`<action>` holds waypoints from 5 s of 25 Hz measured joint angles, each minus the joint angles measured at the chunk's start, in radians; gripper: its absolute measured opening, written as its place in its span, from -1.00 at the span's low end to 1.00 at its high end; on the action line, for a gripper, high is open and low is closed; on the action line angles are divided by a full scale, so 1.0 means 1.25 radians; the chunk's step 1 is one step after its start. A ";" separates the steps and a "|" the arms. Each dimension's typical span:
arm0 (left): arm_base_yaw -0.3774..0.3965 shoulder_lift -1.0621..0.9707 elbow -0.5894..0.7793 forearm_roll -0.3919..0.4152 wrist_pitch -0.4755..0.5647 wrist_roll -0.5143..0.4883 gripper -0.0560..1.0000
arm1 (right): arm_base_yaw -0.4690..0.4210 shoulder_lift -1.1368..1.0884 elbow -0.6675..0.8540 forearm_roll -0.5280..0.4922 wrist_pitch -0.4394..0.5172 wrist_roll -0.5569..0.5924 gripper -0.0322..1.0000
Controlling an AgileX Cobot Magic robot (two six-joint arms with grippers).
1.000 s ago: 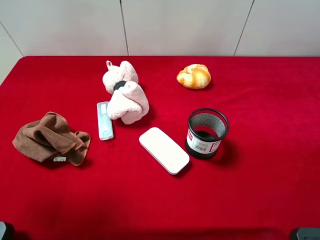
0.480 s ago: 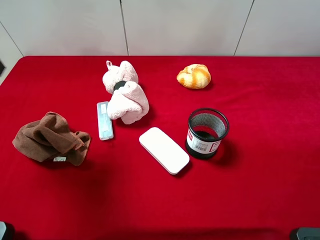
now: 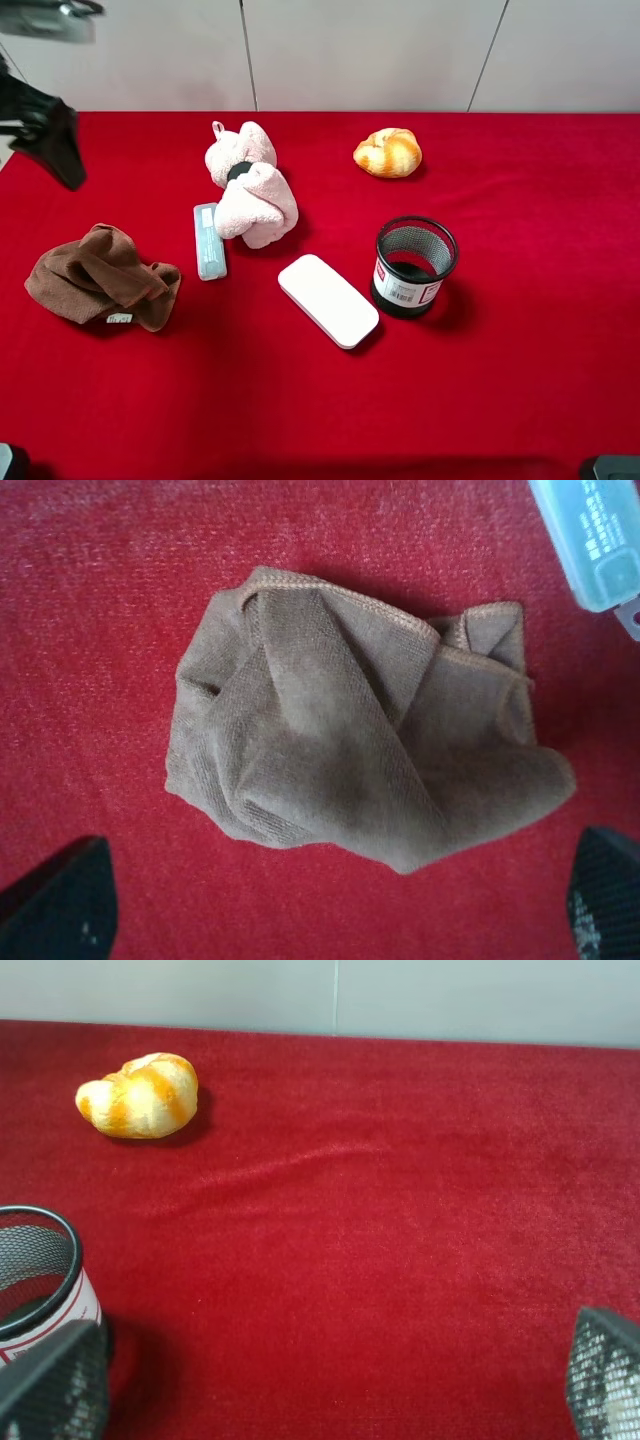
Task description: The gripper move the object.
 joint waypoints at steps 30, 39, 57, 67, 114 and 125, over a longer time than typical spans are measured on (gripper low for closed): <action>-0.032 0.139 0.302 -0.006 -0.431 -0.080 0.77 | 0.000 0.000 0.000 0.000 -0.001 0.000 0.41; -0.032 0.252 0.304 -0.016 -0.504 -0.082 0.77 | 0.000 0.000 0.000 0.000 -0.001 0.000 0.41; -0.032 0.256 0.303 -0.036 -0.497 -0.082 -0.64 | 0.000 0.000 0.000 0.000 -0.001 0.000 0.41; -0.032 0.263 0.216 -0.040 -0.349 -0.082 -0.64 | 0.000 0.000 0.000 0.000 -0.001 0.000 0.41; -0.069 0.115 -0.298 -0.021 0.065 -0.164 -0.64 | 0.000 0.000 0.000 0.002 -0.001 0.000 0.41; -0.153 0.253 -0.534 -0.034 0.066 -0.165 -0.64 | 0.000 0.000 0.000 0.002 -0.001 0.000 0.41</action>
